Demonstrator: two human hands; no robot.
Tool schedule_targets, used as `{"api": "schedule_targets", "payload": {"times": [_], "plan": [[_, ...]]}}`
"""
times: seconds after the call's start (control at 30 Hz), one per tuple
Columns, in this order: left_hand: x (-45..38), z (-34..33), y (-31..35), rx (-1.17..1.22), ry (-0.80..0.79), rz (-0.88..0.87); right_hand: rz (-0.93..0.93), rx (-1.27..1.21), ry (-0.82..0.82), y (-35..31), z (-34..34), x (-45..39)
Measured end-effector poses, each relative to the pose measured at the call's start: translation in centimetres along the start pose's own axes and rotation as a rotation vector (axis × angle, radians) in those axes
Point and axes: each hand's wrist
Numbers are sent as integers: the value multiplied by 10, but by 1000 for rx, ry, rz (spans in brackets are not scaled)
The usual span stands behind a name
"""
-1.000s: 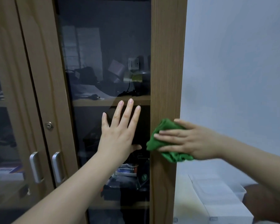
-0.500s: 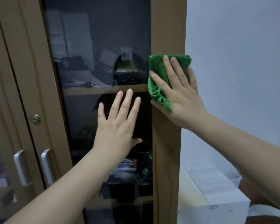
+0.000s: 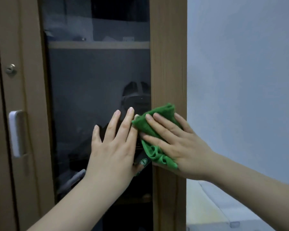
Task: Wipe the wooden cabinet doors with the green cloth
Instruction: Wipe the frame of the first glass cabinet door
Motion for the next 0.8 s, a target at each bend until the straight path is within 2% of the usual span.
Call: {"api": "schedule_targets", "payload": {"times": [0.07,0.1,0.17,0.23,0.3,0.37,0.47,0.6,0.8], "plan": [[19,-11,0,-8,-12,8,242,-67,-86,18,5,22],[27,-16,-1,-8,-16,6,272,-105,-77,30,10,27],[41,-27,-2,-15,-40,7,150,-149,48,51,18,25],[51,-36,0,-20,-86,8,-93,-130,150,52,20,10],[60,-48,4,9,-104,14,-286,-68,141,34,14,-8],[70,-58,9,45,-121,48,-384,-26,118,10,5,-17],[82,-69,16,36,-147,68,-386,23,93,-19,-6,-11],[87,-79,13,-22,-108,59,-316,97,67,-54,-23,11],[85,-83,10,19,-99,46,-205,133,67,-98,-50,50]]}}
Point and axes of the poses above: each hand's wrist, its own x-axis away from the middle knuckle, its own z-axis out of the back of the hand, y = z × x, and after that the axes turned 4 degrees about z, right-handed
